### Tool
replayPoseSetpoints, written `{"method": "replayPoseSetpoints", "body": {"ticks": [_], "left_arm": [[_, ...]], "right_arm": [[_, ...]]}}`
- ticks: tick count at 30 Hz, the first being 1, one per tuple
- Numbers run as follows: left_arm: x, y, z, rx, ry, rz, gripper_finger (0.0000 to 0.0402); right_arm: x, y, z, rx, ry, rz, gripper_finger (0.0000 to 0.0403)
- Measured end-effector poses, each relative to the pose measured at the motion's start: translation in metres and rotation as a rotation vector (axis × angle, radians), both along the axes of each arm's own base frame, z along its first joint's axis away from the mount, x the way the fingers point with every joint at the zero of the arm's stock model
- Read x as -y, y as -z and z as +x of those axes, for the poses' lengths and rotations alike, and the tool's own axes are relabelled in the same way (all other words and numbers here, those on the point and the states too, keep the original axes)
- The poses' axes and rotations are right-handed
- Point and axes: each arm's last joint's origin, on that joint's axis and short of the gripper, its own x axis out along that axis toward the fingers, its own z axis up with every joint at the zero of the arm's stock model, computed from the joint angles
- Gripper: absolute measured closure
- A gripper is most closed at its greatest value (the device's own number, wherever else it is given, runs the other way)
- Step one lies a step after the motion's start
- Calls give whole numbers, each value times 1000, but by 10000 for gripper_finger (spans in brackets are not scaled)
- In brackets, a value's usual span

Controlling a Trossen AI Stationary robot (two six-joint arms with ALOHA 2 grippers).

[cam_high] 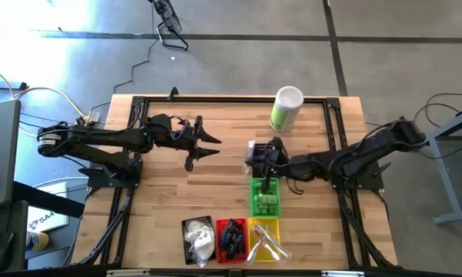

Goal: Pick & Place Travel size toiletries
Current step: Put the blue toothbrush into the yellow bin

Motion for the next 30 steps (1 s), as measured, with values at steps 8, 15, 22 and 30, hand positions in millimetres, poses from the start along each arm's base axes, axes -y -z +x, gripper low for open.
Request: {"method": "replayPoseSetpoints", "body": {"ticks": [8, 15, 22, 30], "left_arm": [[0, 3, 0, -28, -3, -13, 250], [0, 3, 0, -36, -3, -14, 250], [0, 3, 0, -31, -4, 33, 250], [-1, 3, 0, -25, -45, 94, 250]], "right_arm": [[-27, 4, -19, -83, -117, 205, 383], [-55, 13, -30, -150, -194, 464, 382], [-86, 26, -40, -150, -134, 664, 381], [-120, 52, -41, -155, -92, 894, 381]]}}
